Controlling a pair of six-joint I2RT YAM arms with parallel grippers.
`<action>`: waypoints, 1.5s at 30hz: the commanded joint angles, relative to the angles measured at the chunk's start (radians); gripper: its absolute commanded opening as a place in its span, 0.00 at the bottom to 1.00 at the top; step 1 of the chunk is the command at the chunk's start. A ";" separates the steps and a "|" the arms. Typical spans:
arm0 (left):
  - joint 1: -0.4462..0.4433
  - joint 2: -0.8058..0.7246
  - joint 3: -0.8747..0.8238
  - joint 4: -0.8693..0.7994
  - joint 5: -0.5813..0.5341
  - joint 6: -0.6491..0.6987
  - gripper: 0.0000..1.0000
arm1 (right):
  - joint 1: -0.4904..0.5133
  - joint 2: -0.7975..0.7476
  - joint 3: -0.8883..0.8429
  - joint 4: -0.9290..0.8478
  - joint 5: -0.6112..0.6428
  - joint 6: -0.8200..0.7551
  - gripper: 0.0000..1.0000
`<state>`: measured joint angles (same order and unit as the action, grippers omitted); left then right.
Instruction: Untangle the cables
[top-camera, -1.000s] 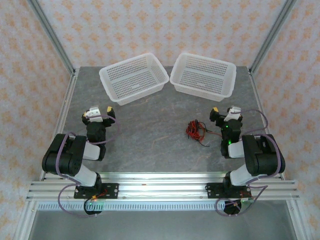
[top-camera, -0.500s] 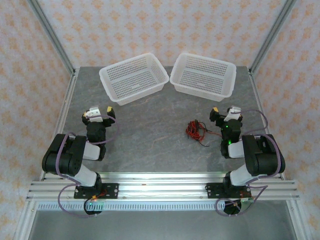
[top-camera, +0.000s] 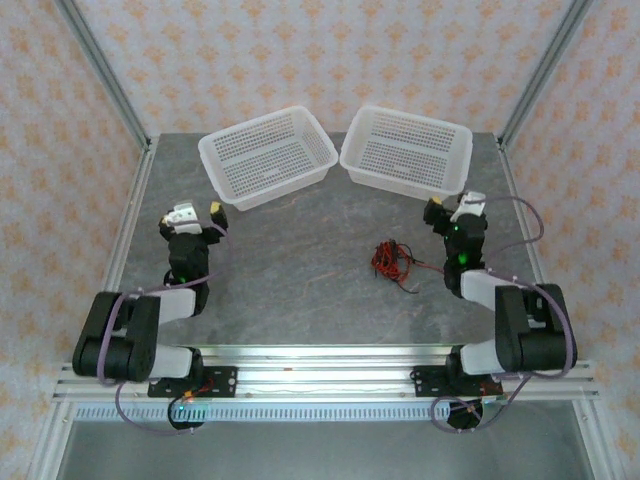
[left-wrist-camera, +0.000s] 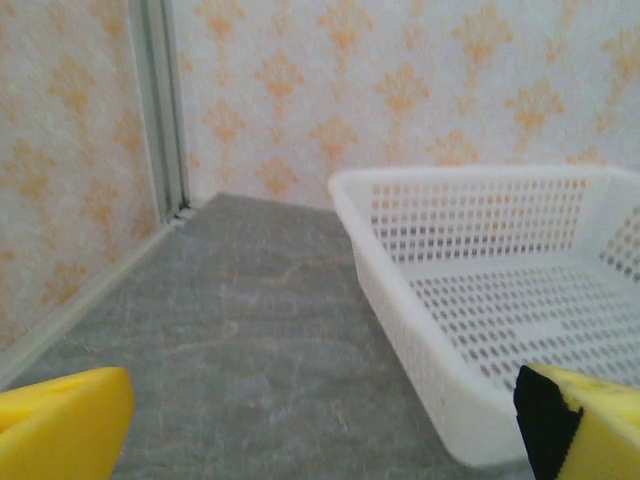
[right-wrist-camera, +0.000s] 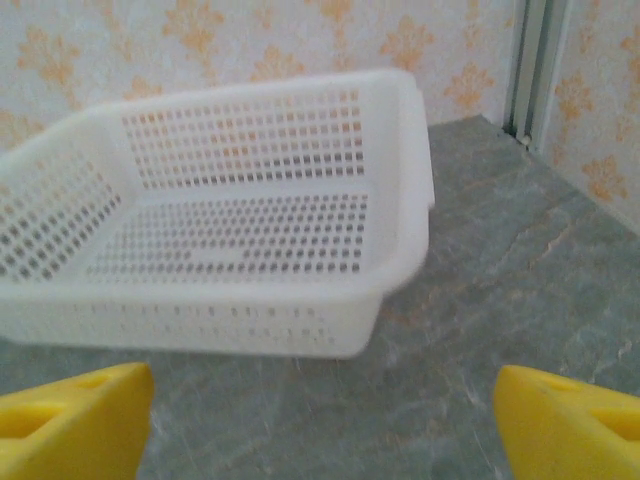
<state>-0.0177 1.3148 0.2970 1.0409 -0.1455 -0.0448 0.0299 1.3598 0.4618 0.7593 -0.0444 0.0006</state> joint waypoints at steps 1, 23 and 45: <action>-0.002 -0.125 0.078 -0.230 -0.108 -0.112 0.97 | 0.034 -0.077 0.076 -0.312 0.029 0.097 0.83; -0.851 0.162 0.702 -0.991 -0.026 -0.232 0.98 | 0.221 -0.480 0.108 -1.086 -0.030 0.554 0.80; -0.933 0.827 1.296 -1.271 0.081 -0.124 0.99 | 0.001 -0.544 0.123 -1.141 0.011 0.541 0.81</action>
<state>-0.9539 2.1181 1.5585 -0.1669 -0.0696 -0.1928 0.0357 0.8169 0.5686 -0.3714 -0.0479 0.5426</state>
